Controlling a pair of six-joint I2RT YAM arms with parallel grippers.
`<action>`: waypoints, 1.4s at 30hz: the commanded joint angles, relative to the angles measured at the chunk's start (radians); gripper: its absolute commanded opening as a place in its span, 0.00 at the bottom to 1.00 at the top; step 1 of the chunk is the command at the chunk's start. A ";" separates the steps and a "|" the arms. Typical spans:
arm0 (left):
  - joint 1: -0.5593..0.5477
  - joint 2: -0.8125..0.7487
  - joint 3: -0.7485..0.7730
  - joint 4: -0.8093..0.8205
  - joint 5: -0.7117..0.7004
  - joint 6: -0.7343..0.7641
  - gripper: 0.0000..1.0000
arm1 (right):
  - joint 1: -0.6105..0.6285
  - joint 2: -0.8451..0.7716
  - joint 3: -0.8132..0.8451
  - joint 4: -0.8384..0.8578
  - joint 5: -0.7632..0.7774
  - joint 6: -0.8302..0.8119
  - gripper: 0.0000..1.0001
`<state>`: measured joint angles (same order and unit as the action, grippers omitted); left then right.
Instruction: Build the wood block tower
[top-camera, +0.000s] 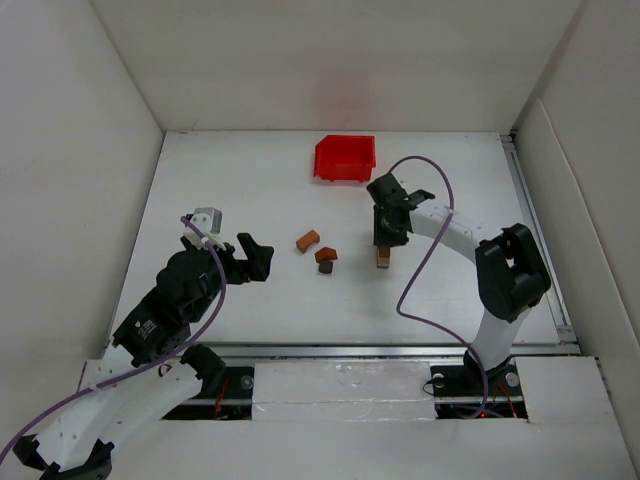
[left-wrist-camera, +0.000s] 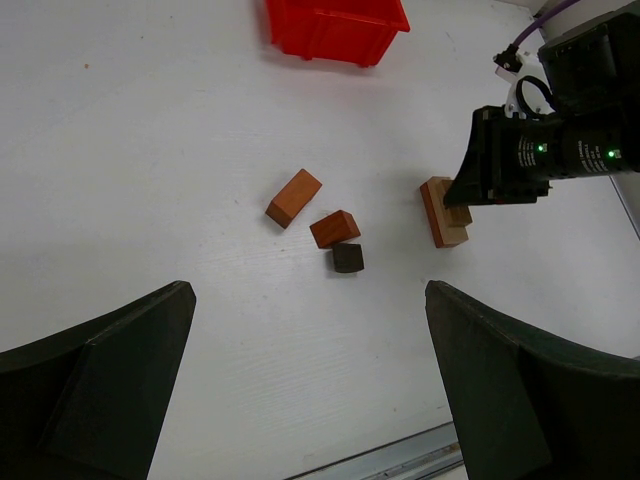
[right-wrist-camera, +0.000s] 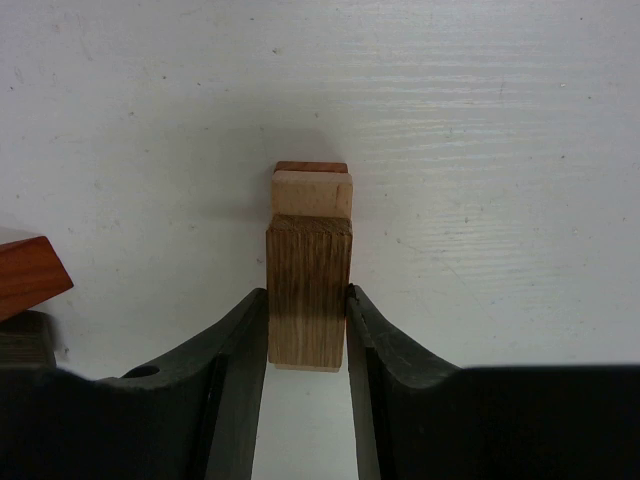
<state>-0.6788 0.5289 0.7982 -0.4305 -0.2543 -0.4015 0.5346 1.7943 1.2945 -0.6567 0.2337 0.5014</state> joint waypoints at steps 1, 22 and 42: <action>-0.004 -0.004 -0.005 0.049 0.006 0.006 0.99 | 0.015 -0.027 0.028 0.025 0.016 -0.003 0.35; -0.004 -0.003 -0.007 0.050 0.012 0.007 0.99 | 0.015 -0.047 0.017 0.026 0.024 -0.027 0.34; -0.004 0.000 -0.007 0.052 0.010 0.007 0.99 | -0.013 -0.056 0.009 0.035 0.010 -0.038 0.34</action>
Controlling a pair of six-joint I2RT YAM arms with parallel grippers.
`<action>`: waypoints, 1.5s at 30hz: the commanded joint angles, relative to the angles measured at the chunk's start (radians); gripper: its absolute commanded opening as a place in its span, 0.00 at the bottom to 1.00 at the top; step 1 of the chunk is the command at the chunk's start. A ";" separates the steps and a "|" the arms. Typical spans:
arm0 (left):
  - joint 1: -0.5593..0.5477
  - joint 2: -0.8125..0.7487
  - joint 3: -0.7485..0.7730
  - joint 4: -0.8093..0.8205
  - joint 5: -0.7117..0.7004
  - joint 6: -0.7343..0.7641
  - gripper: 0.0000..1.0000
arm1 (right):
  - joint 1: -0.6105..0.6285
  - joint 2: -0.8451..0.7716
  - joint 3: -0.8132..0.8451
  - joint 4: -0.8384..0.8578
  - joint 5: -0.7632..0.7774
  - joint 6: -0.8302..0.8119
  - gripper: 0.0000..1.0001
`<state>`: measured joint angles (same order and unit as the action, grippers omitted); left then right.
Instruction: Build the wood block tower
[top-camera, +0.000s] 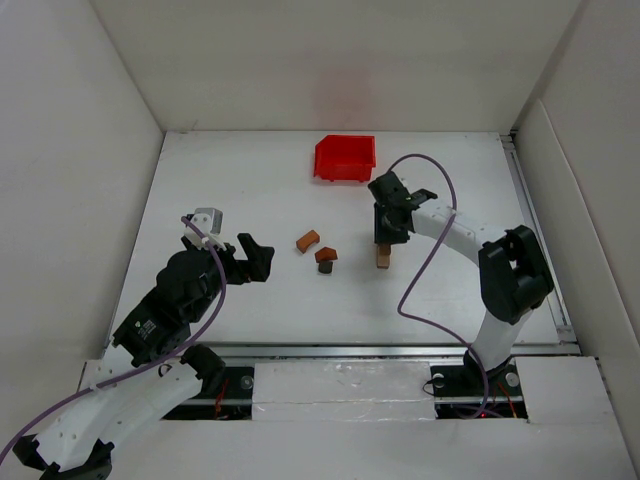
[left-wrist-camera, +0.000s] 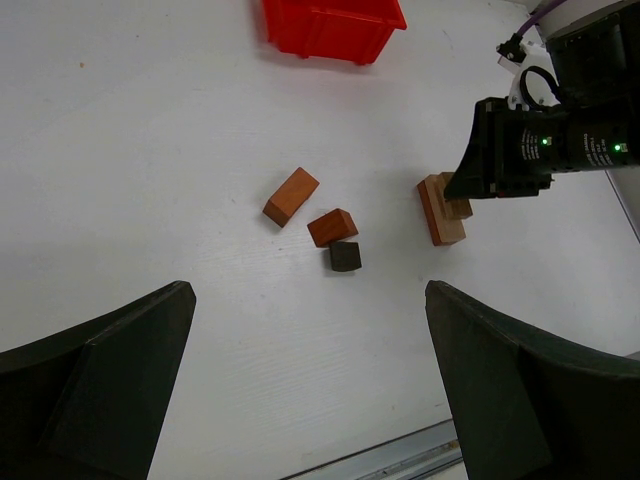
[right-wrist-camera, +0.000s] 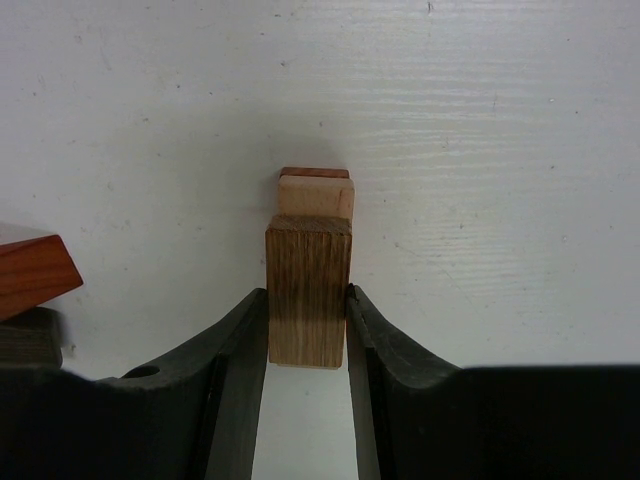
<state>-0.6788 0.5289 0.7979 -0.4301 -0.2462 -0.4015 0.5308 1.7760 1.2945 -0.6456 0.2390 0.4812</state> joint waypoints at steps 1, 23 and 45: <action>-0.004 -0.001 -0.006 0.050 0.004 0.007 0.99 | -0.009 -0.036 0.008 0.024 -0.001 -0.019 0.34; -0.004 0.003 -0.006 0.053 0.002 0.009 0.99 | -0.018 -0.004 -0.001 0.046 -0.010 -0.023 0.36; -0.004 -0.001 -0.008 0.051 0.005 0.007 0.99 | -0.008 0.000 -0.027 0.060 -0.023 -0.010 0.37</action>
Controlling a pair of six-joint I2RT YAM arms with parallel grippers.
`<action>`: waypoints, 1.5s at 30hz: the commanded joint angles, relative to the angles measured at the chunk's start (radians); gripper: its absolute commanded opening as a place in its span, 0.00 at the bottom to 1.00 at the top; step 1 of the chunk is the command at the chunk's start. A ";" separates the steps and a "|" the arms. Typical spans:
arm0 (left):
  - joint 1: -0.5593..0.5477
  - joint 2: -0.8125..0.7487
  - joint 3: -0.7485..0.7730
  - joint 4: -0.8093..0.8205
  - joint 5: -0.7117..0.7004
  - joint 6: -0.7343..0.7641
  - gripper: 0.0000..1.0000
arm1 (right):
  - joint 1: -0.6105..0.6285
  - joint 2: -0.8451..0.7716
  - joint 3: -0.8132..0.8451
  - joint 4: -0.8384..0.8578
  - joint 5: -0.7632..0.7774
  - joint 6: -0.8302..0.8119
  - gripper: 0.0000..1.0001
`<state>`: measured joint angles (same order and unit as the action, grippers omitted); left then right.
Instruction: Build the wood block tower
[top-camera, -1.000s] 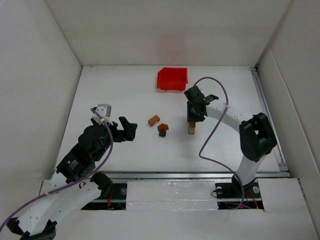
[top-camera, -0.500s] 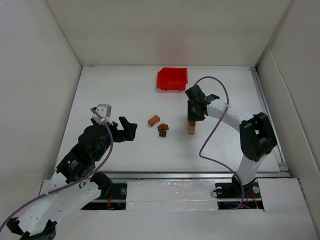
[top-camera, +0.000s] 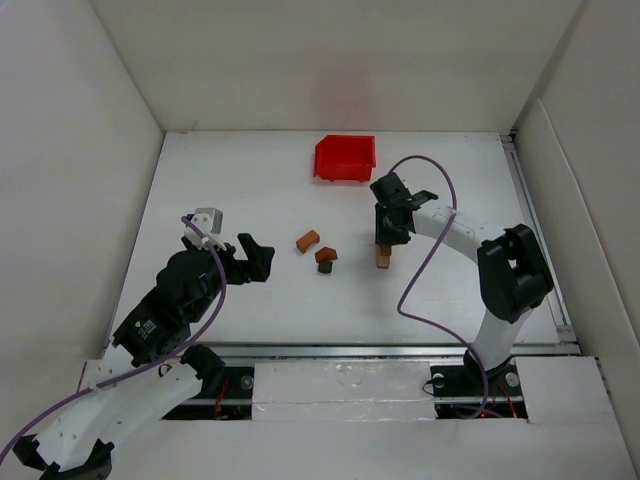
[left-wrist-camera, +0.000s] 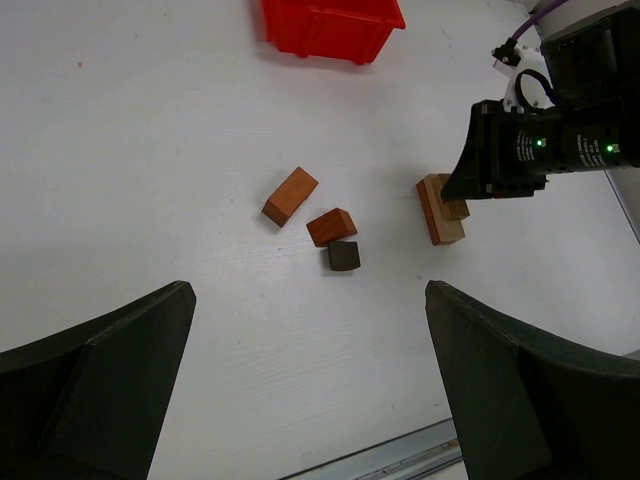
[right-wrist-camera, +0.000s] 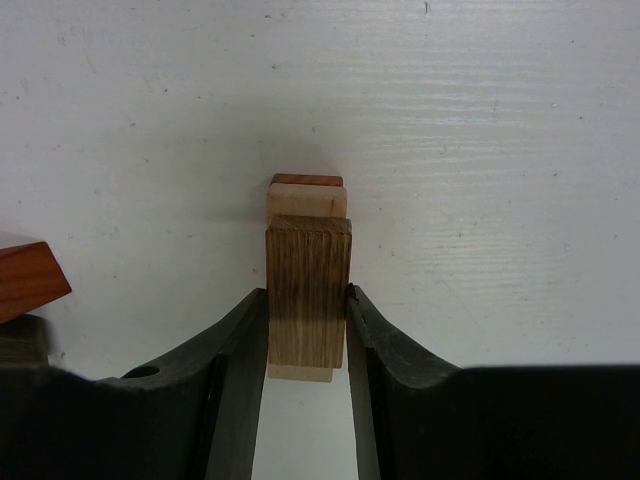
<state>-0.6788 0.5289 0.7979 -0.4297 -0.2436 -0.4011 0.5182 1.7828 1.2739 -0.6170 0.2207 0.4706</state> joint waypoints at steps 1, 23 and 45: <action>-0.004 -0.001 -0.008 0.051 0.001 0.007 0.99 | 0.014 -0.006 -0.007 0.031 -0.006 0.000 0.37; -0.004 -0.006 -0.008 0.051 0.004 0.008 0.99 | 0.014 0.012 0.016 0.023 0.005 0.011 0.42; -0.004 0.081 0.003 0.042 -0.005 0.007 0.99 | 0.210 -0.327 -0.088 0.235 0.011 -0.102 0.65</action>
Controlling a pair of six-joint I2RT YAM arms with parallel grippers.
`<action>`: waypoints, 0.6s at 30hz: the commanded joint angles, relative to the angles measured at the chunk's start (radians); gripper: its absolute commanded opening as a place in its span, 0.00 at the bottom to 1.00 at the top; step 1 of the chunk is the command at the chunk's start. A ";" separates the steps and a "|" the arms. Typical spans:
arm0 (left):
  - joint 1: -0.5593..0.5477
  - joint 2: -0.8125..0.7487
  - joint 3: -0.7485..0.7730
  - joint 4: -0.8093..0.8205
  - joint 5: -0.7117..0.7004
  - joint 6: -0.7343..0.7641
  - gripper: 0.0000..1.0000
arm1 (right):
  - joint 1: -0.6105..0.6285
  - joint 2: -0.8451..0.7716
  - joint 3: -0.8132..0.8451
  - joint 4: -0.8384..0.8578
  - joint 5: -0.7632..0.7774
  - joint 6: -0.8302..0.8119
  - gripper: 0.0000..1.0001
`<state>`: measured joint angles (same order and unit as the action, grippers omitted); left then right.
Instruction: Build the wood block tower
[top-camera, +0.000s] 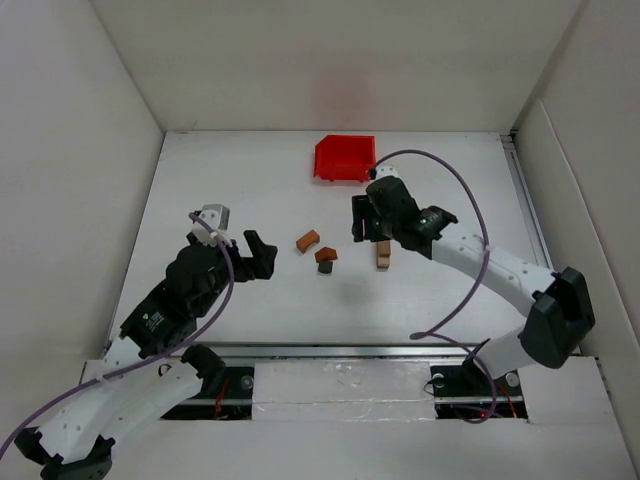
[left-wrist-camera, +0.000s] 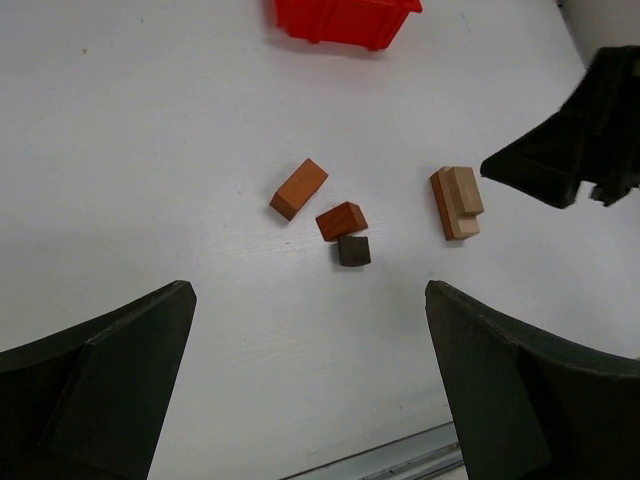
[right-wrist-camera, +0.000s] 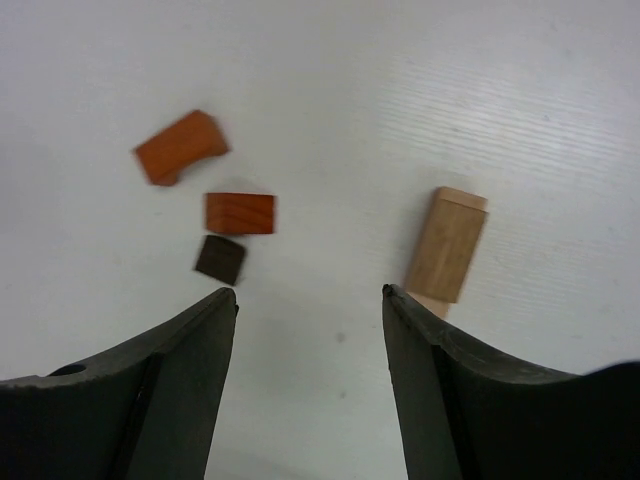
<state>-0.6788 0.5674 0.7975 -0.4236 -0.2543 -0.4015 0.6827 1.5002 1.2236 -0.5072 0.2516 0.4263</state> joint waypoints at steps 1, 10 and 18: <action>-0.004 0.080 0.017 0.032 0.009 0.006 0.99 | 0.055 -0.060 -0.053 0.133 0.001 -0.054 0.65; -0.004 0.518 0.152 0.032 0.079 -0.155 0.99 | 0.052 -0.208 -0.127 0.148 0.156 -0.043 0.65; -0.237 1.047 0.392 -0.010 -0.159 -0.315 0.99 | -0.101 -0.262 -0.200 0.194 0.027 -0.046 0.67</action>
<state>-0.8242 1.5082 1.0554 -0.3683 -0.2718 -0.6186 0.6132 1.2503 1.0451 -0.3794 0.3424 0.3885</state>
